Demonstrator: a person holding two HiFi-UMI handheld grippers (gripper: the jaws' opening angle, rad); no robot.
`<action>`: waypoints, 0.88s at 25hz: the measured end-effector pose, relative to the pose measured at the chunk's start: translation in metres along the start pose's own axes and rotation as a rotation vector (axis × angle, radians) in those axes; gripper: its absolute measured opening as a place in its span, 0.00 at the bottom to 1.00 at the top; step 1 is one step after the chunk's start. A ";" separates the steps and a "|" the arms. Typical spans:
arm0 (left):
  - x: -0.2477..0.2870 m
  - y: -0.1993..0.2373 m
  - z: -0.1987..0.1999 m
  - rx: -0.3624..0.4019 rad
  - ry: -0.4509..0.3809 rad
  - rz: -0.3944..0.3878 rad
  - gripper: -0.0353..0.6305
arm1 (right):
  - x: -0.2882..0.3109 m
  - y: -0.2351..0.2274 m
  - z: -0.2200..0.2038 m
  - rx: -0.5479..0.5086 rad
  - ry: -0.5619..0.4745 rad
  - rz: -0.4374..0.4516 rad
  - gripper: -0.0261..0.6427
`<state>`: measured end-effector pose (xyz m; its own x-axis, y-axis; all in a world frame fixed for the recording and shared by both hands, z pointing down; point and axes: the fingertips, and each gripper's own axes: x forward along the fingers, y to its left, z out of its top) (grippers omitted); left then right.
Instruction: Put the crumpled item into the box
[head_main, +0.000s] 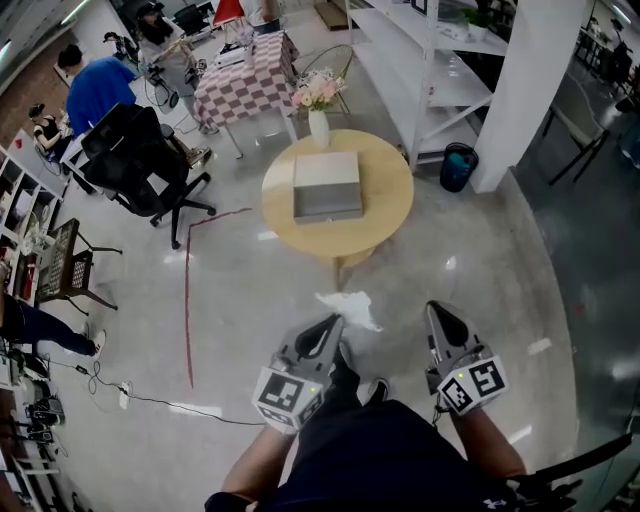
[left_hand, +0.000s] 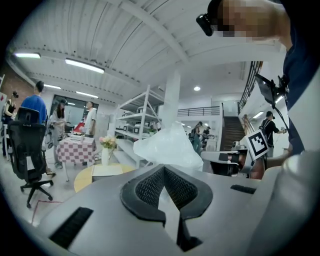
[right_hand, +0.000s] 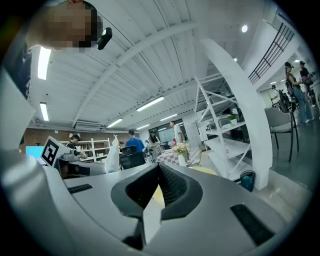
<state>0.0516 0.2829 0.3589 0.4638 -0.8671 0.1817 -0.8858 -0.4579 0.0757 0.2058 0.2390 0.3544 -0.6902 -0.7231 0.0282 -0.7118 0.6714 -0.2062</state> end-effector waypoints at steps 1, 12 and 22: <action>0.005 0.004 -0.002 -0.002 0.003 -0.005 0.08 | 0.005 -0.003 -0.001 0.002 0.002 -0.006 0.05; 0.056 0.077 0.009 0.009 0.008 -0.070 0.08 | 0.089 -0.028 0.009 0.008 -0.009 -0.072 0.05; 0.086 0.153 0.020 -0.026 0.000 -0.098 0.08 | 0.161 -0.031 0.016 -0.001 0.026 -0.114 0.05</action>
<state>-0.0440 0.1347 0.3663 0.5482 -0.8185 0.1718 -0.8363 -0.5352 0.1190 0.1188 0.0989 0.3499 -0.6077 -0.7904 0.0770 -0.7861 0.5851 -0.1992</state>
